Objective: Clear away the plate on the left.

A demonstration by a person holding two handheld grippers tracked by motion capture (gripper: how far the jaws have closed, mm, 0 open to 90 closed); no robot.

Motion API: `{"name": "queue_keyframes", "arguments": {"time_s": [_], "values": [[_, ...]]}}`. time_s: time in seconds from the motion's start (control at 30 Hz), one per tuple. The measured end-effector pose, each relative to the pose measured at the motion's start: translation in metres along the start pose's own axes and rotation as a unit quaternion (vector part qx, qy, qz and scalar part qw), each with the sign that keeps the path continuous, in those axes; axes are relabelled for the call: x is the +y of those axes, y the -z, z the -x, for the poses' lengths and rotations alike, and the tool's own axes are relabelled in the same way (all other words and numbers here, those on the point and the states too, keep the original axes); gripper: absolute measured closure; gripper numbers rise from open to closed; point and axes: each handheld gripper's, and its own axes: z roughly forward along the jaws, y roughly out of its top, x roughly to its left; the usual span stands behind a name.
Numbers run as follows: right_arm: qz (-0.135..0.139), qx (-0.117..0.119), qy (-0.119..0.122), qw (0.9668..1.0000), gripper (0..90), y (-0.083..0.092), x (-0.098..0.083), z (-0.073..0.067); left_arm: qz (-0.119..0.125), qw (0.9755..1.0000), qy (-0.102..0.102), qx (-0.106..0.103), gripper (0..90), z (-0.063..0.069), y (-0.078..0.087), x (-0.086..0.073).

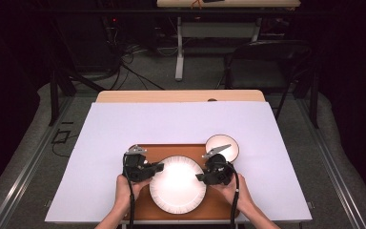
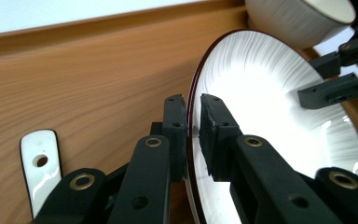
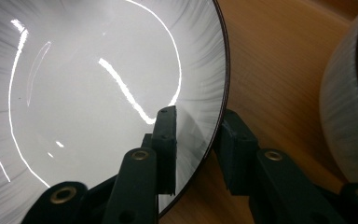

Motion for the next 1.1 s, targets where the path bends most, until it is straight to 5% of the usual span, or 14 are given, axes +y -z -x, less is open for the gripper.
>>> {"name": "queue_keyframes", "arguments": {"time_s": [0.23,0.73,1.1], "values": [[-0.004,0.001,0.003,1.0000,70.3,-0.0017,-0.0005,0.0002,-0.015,0.9998,0.009,-0.002,80.2,-0.0021,-0.0024,-0.0018],[-0.022,0.006,0.005,0.9997,69.2,-0.0016,-0.0025,-0.0015,-0.052,0.9986,-0.005,0.008,77.5,0.0010,-0.0080,-0.0034],[-0.022,0.010,0.013,0.9996,68.2,-0.0038,-0.0035,-0.0034,-0.052,0.9985,-0.006,0.017,78.7,0.0004,-0.0072,-0.0039]]}}
